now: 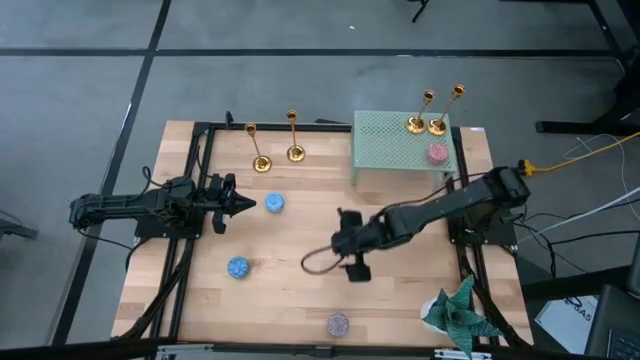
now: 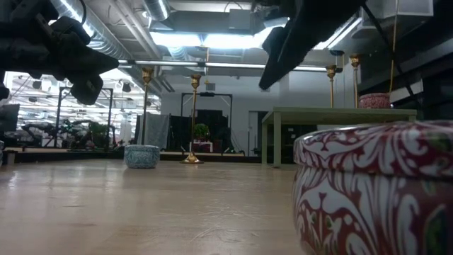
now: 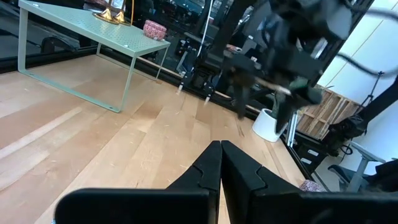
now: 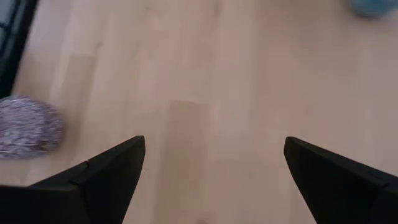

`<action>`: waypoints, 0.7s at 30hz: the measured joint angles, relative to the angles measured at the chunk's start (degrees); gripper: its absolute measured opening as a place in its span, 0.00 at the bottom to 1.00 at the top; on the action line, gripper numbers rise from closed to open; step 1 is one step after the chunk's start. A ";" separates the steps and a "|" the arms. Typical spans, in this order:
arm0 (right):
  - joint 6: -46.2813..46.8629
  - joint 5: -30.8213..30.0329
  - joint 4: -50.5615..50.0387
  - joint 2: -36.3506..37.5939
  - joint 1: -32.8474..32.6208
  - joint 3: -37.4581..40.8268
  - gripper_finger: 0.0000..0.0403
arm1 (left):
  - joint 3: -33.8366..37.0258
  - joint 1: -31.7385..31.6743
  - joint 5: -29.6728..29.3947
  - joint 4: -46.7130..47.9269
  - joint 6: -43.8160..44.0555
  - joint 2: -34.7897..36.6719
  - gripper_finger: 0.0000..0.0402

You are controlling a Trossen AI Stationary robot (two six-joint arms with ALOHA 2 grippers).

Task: Pick & Place candle stick holders
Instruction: Put the red scented candle on the shelf

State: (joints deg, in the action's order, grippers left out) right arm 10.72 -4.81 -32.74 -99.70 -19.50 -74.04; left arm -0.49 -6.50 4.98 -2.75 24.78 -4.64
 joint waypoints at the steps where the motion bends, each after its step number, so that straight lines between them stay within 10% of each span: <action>1: 0.71 0.01 0.95 -0.80 -1.01 0.00 0.96 | 0.02 0.02 0.00 -0.02 0.00 0.00 0.01; 21: 4.11 -0.08 18.54 -11.82 -17.96 0.00 0.96 | 0.02 -0.01 0.01 -0.01 0.00 0.00 0.01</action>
State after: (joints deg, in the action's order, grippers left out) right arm 14.83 -4.88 -14.20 -111.51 -37.46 -74.04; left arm -0.47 -6.50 4.98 -2.75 24.77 -4.64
